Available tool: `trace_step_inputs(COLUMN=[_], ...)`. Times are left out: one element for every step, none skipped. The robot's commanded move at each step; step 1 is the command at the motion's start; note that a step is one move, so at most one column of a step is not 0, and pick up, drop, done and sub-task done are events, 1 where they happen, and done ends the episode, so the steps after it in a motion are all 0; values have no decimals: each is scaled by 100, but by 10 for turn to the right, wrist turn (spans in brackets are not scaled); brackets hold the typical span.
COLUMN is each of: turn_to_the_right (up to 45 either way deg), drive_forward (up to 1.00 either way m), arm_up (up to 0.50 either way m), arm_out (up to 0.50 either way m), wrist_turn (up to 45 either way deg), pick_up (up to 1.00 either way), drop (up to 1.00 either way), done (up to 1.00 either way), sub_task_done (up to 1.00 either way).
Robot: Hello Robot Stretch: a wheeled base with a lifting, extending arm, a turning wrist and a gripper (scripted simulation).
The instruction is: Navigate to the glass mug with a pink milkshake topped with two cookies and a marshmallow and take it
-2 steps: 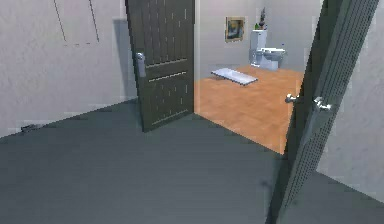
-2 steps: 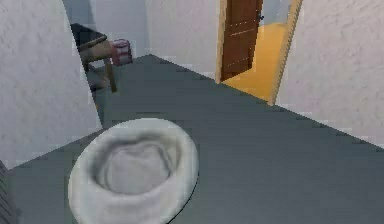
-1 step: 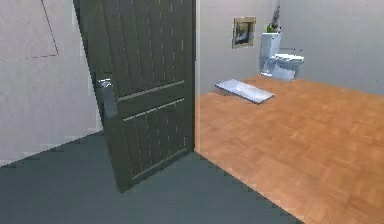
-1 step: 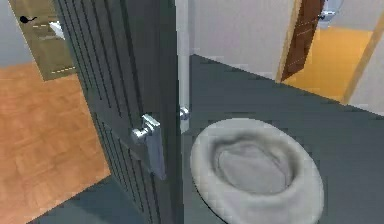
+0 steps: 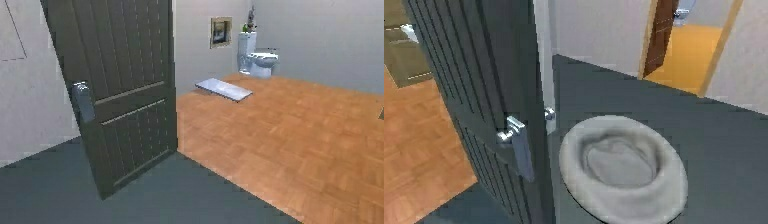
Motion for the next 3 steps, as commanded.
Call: trace_step_inputs(turn_to_the_right=[0, 420, 0], drive_forward=[25, 0, 10], arm_up=[0, 0, 0], arm_out=[0, 0, 0], wrist_turn=[0, 0, 0], pick_up=[0, 0, 0], drop=[0, 0, 0], done=[0, 0, 0], sub_task_done=[0, 0, 0])
